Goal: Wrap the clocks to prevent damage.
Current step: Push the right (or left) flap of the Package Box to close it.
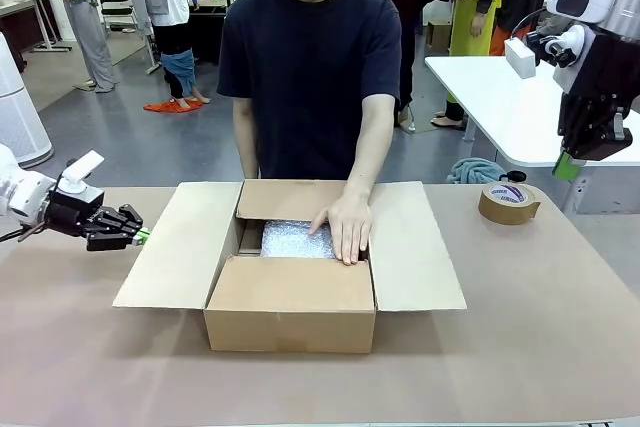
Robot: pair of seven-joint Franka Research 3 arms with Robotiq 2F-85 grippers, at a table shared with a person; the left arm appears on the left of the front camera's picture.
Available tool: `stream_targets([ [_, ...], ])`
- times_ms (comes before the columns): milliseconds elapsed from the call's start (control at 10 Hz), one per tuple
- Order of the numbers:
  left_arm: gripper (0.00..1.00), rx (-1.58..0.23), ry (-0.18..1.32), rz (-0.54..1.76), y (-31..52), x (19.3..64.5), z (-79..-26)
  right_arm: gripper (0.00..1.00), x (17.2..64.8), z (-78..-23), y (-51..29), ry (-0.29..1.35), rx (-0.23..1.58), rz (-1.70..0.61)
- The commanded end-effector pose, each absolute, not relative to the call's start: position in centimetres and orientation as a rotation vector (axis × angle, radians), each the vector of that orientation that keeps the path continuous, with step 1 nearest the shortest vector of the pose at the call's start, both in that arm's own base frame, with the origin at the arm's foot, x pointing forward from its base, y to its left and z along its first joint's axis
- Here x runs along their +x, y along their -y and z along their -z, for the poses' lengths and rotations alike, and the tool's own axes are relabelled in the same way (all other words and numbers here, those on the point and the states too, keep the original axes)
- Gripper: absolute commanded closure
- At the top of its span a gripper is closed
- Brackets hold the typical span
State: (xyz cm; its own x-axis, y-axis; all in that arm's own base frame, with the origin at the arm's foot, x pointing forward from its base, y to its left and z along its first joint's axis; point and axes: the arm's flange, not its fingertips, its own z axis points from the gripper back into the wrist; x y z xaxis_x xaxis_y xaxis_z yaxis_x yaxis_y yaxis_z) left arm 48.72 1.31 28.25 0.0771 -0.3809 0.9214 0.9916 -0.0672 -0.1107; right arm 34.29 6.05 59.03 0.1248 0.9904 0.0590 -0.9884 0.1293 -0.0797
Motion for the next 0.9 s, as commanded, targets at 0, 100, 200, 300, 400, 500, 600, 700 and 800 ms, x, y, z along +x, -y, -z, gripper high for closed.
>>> stream_targets([
  [0, 1.00, -1.097, 0.834, 1.307, -1.0, 49.1, -28.1, 0.99, 34.3, -58.9, -6.2, 0.111, -0.009, -1.434],
  [100, 1.00, -1.160, 0.834, 1.287, -0.6, 49.4, -28.3, 0.99, 34.3, -58.9, -6.2, 0.111, -0.009, -1.434],
  [200, 1.00, -1.194, 0.836, 1.276, -0.5, 49.8, -28.3, 0.99, 34.3, -58.9, -6.2, 0.111, -0.009, -1.434],
  [300, 1.00, -1.232, 0.848, 1.254, -0.5, 49.9, -28.1, 0.99, 34.3, -58.9, -6.2, 0.111, -0.009, -1.434],
  [400, 1.00, -1.297, 0.855, 1.239, -0.3, 50.0, -28.1, 0.99, 34.3, -58.9, -6.2, 0.111, -0.009, -1.434],
  [500, 1.00, -1.375, 0.856, 1.243, 0.0, 50.3, -28.4, 0.99, 34.3, -58.9, -6.2, 0.111, -0.009, -1.434],
  [600, 1.00, -1.407, 0.878, 1.247, 0.4, 50.3, -28.7, 0.99, 34.3, -58.9, -6.2, 0.111, -0.009, -1.434],
  [700, 1.00, -1.421, 0.896, 1.250, 1.0, 50.7, -29.4, 0.99, 34.3, -58.9, -6.2, 0.111, -0.009, -1.434],
  [800, 1.00, -1.421, 0.916, 1.264, 1.7, 50.7, -30.2, 0.99, 34.3, -58.9, -6.2, 0.111, -0.009, -1.434],
])
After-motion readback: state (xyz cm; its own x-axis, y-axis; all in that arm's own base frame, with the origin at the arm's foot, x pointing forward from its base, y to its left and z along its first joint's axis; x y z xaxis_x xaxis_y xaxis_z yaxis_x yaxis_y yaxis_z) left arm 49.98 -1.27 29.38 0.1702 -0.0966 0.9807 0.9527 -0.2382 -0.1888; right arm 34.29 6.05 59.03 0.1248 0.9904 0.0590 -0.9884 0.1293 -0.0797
